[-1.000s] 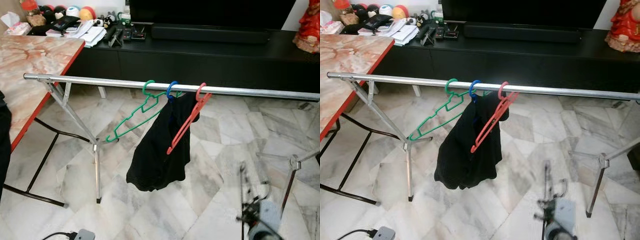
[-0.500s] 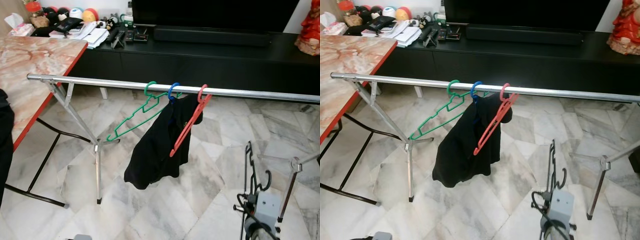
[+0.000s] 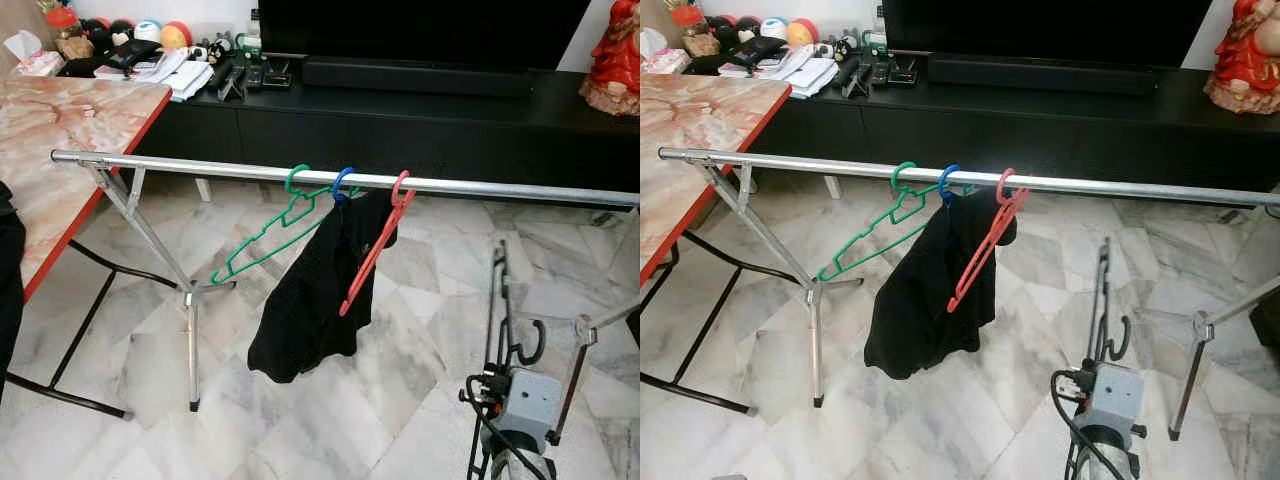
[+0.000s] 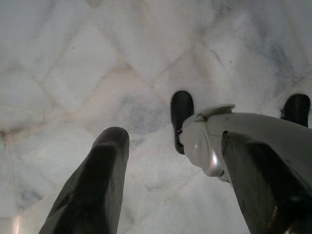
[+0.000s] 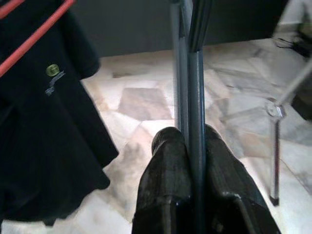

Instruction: Hang hanger

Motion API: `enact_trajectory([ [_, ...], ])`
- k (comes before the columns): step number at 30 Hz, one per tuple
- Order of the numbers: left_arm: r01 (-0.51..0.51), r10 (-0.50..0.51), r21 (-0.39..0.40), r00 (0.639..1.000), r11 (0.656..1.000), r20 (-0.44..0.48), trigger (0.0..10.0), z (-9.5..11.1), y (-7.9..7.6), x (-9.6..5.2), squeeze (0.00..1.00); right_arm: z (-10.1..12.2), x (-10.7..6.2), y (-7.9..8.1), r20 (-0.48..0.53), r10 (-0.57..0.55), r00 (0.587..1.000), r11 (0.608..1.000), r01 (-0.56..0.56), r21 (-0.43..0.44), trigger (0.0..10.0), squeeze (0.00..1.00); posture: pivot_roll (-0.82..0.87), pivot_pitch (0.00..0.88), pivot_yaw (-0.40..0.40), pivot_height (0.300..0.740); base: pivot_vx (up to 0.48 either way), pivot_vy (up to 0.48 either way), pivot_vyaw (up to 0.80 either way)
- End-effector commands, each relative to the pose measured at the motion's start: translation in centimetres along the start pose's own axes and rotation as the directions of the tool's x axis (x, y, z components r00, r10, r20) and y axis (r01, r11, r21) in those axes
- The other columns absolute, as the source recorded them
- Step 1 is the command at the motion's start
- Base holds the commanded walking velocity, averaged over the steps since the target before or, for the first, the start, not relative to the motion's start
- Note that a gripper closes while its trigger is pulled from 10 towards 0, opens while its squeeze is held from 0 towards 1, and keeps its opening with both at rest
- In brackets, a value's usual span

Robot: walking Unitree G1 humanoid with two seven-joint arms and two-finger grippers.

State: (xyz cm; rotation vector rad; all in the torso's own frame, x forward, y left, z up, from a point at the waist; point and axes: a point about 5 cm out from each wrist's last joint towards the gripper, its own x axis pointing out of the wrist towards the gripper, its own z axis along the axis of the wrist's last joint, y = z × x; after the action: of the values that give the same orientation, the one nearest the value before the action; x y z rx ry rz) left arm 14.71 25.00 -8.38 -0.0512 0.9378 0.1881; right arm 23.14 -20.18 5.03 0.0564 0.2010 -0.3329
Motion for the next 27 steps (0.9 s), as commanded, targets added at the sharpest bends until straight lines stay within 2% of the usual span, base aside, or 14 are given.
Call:
enact_trajectory([
  [1,0.006,-0.006,0.013,0.999,1.000,-0.047,10.0,-1.4,0.0,-0.3,0.00,-0.8,-0.3,-0.9,-0.035,-0.060,0.998,0.998,0.061,0.027,10.0,0.00,-0.05,0.172,-0.028,0.740,0.255,0.000,0.00],
  [3,0.005,-0.005,0.010,0.999,1.000,-0.046,10.0,-1.5,0.0,-0.3,0.00,-1.3,-0.4,-1.1,-0.058,-0.083,0.995,0.996,0.086,0.041,10.0,0.00,-0.05,0.172,-0.028,0.740,0.257,0.000,0.00],
  [5,0.008,-0.008,0.005,0.999,1.000,-0.046,10.0,-1.5,0.0,-0.3,0.00,-2.9,-0.5,-2.2,-0.183,-0.162,0.970,0.976,0.186,0.118,10.0,0.00,-0.05,0.172,-0.028,0.740,0.259,0.000,0.00],
  [8,0.012,-0.012,0.007,0.999,1.000,-0.047,10.0,-1.5,-0.1,-0.3,0.00,-3.9,-0.6,-2.9,-0.252,-0.208,0.945,0.952,0.255,0.170,10.0,0.00,-0.05,0.172,-0.028,0.740,0.264,0.000,-0.27],
  [11,0.016,-0.016,0.008,0.999,1.000,-0.049,10.0,-1.6,-0.2,-0.3,0.00,-5.2,-0.2,-3.5,-0.331,-0.221,0.917,0.943,0.287,0.166,10.0,0.00,-0.05,0.169,-0.026,0.740,0.271,0.000,0.00],
  [14,0.024,-0.024,0.015,0.999,1.000,-0.048,10.0,-1.5,-0.4,-0.3,0.00,-6.2,0.5,-4.4,-0.370,-0.248,0.895,0.930,0.327,0.169,10.0,0.00,-0.04,0.166,-0.026,0.740,0.275,0.000,0.00],
  [17,0.033,-0.031,0.037,0.998,0.999,-0.048,10.0,-1.4,-0.5,-0.2,0.00,-6.8,0.9,-4.8,-0.395,-0.262,0.880,0.932,0.337,0.131,10.0,0.00,-0.04,0.157,-0.027,0.740,0.279,0.000,0.00],
  [19,0.042,-0.039,0.057,0.998,0.997,-0.048,10.0,-1.4,-0.6,-0.2,0.00,-7.1,1.0,-4.9,-0.417,-0.270,0.868,0.922,0.358,0.148,10.0,0.00,-0.04,0.156,-0.027,0.740,0.281,0.000,0.00],
  [27,0.046,-0.044,0.052,0.998,0.998,-0.041,10.0,-1.3,-1.0,-0.1,0.00,-7.4,1.2,-3.8,-0.415,-0.236,0.879,0.932,0.325,0.159,10.0,0.00,-0.03,0.153,-0.030,0.740,0.312,0.000,0.00],
])
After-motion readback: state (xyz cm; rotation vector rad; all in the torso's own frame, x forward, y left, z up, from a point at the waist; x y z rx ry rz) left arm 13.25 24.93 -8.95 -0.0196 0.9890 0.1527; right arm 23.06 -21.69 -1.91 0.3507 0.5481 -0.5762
